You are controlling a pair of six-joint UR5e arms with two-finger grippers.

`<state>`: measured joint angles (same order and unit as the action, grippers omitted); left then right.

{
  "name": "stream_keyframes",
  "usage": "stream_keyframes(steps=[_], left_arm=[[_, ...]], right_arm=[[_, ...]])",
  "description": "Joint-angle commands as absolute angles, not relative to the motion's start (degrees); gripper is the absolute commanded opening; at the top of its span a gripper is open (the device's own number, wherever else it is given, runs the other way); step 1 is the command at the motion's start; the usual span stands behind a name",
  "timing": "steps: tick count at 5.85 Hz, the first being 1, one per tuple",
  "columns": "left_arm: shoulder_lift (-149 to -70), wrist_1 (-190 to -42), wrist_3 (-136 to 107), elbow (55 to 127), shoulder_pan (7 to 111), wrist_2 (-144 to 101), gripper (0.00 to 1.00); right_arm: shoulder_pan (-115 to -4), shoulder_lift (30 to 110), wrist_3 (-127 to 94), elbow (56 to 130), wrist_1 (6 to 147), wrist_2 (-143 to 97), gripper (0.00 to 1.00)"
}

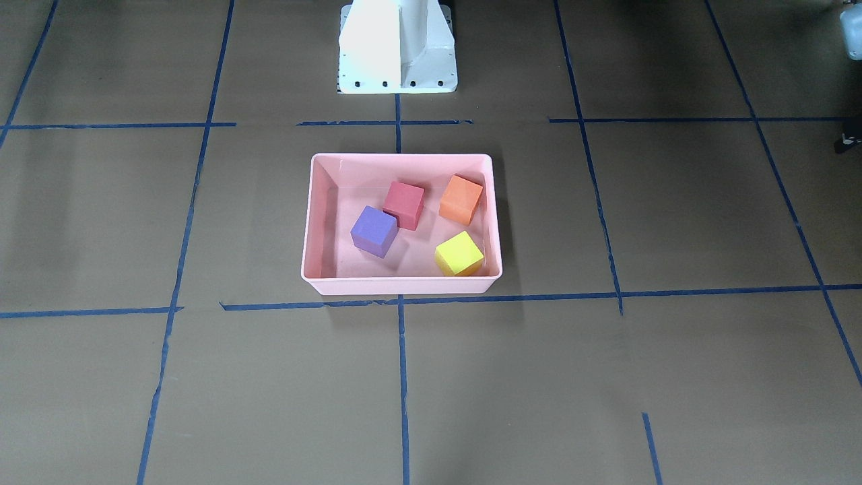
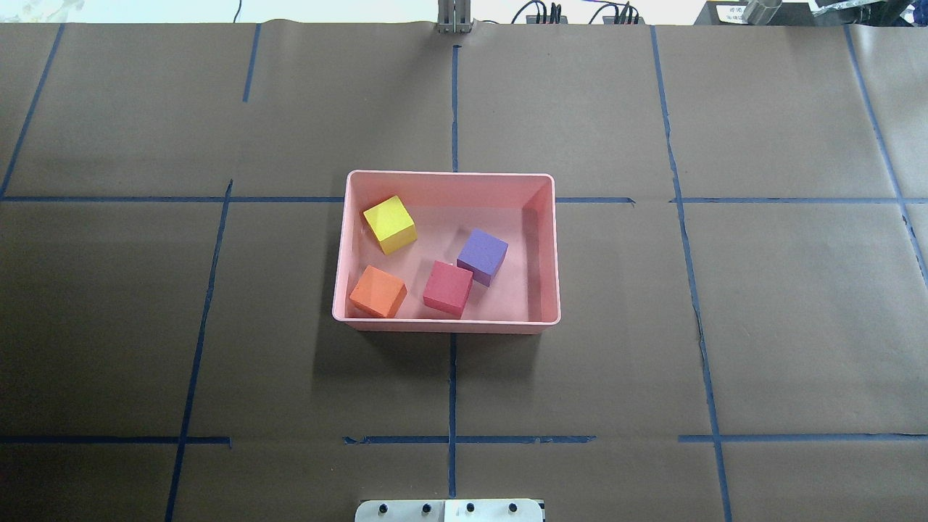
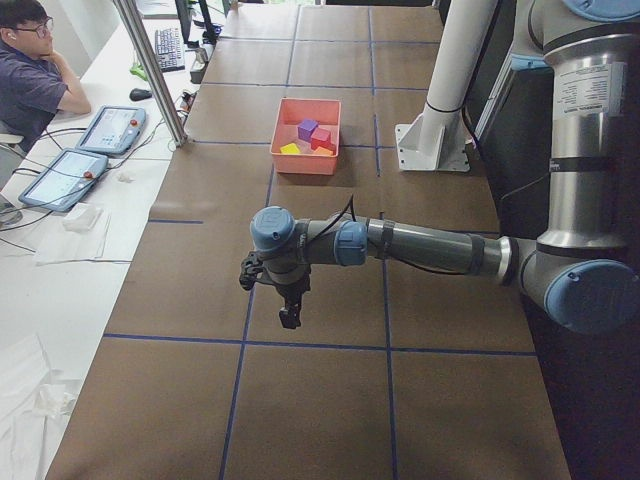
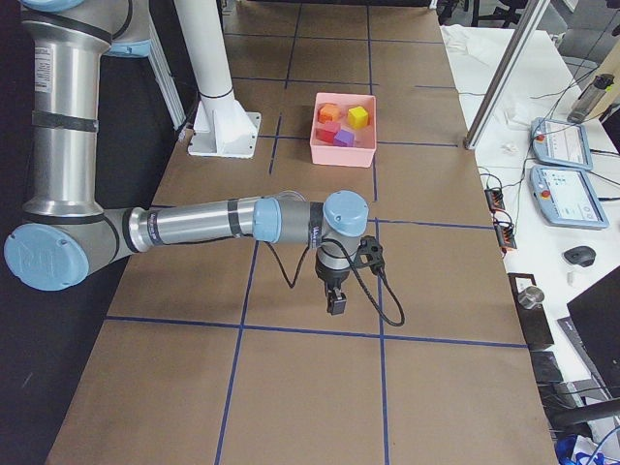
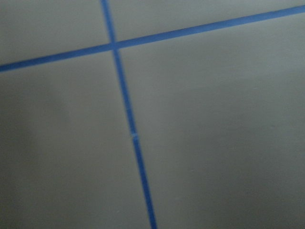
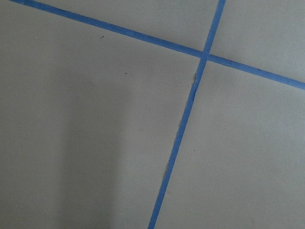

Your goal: Place blocks into pink bin with both arms

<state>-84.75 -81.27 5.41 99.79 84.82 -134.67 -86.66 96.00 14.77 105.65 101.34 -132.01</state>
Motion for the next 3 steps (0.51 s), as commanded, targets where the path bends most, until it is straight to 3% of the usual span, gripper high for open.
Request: stream_keyframes(steps=[1,3], left_arm=[[-83.7,-81.2,5.4,99.4,85.5,-134.6,1.00],[-83.7,-81.1,5.5,98.8,85.4,-134.6,1.00]], right_arm=[[-86.7,95.8,14.8,105.6,101.3,-132.0,1.00],[-86.7,95.7,14.8,105.6,101.3,-132.0,1.00]])
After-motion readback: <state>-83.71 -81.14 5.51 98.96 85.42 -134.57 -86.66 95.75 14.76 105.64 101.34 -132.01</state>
